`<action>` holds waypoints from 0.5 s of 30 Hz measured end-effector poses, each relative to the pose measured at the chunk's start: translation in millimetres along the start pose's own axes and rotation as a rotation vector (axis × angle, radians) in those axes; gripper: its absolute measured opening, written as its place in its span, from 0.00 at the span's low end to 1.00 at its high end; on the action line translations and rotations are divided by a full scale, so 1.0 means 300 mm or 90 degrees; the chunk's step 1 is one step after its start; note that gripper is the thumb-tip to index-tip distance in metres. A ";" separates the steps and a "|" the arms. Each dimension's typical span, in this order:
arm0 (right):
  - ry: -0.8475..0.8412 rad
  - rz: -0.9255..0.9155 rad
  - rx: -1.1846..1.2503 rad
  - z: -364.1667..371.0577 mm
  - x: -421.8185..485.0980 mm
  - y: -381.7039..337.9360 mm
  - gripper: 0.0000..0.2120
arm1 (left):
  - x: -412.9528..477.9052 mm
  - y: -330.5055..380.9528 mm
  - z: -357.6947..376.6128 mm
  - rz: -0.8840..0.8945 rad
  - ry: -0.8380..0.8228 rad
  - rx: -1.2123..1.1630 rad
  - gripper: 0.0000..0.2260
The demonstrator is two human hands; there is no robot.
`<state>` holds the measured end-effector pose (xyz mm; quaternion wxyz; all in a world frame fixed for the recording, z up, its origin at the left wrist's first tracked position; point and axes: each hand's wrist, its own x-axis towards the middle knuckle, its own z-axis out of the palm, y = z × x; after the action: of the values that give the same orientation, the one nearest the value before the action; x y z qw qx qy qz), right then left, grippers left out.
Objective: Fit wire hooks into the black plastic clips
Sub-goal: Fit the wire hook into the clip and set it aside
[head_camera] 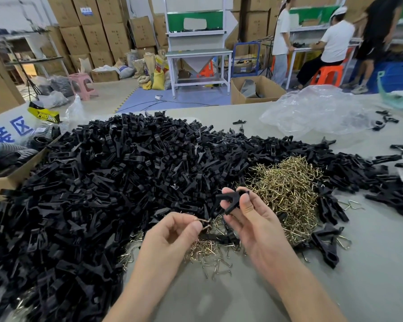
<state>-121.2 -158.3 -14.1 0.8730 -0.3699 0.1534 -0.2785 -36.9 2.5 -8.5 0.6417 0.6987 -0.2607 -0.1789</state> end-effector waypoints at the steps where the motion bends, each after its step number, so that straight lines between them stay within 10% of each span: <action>1: -0.012 0.012 0.013 0.004 -0.003 0.001 0.12 | -0.001 0.006 0.009 -0.043 -0.001 -0.108 0.11; 15: -0.125 0.099 0.084 0.034 -0.031 0.041 0.14 | 0.002 0.032 0.056 -0.166 -0.002 -0.380 0.05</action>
<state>-119.1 -139.9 -15.5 0.9253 -0.3241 0.0766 -0.1816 -47.6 -11.7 -1.0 0.7893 0.5071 -0.1062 -0.3295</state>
